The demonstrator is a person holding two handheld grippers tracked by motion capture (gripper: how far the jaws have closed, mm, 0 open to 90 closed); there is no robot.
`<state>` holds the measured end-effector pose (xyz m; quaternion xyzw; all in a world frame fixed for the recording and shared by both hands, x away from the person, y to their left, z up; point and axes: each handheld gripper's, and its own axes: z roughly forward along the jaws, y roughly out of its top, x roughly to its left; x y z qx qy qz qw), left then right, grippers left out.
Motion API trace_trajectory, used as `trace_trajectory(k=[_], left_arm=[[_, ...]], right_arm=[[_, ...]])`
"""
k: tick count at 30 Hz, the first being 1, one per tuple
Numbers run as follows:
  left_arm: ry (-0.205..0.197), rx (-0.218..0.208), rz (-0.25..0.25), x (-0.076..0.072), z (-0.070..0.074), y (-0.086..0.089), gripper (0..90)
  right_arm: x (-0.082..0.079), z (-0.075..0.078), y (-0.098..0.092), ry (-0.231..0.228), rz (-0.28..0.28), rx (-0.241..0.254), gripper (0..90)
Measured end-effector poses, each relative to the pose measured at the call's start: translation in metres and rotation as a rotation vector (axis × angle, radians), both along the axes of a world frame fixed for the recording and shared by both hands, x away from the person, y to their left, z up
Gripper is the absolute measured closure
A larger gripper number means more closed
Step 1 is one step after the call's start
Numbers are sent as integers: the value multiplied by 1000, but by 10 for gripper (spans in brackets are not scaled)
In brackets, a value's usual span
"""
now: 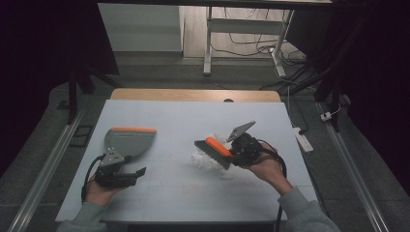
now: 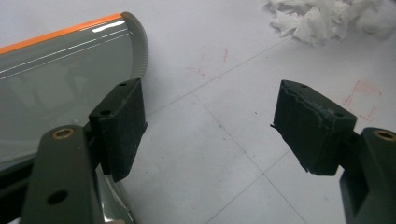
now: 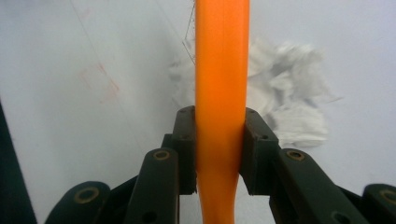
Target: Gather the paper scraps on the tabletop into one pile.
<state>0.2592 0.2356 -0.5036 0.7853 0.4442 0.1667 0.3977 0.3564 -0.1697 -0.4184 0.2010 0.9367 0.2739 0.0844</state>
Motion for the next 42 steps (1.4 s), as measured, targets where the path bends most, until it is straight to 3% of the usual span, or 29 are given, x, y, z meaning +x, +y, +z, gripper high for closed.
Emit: trace_trajectory(k=[8,20,31,42], left_arm=[[0,0,1,0,0,0,263],[-3,-3,2,-1,0,0,263],[-4,1,-3,-1,1,-3,263],[-4,4,-10,-2,1,-5,262]], right_arm=[[-3,11,-14,-2,-32,61,702],[-3,-6,-41,1,-134,114,703],[-18,-15,-81,-41,-241,215,703],[-30,-30,-118,-99,-341,242,702]])
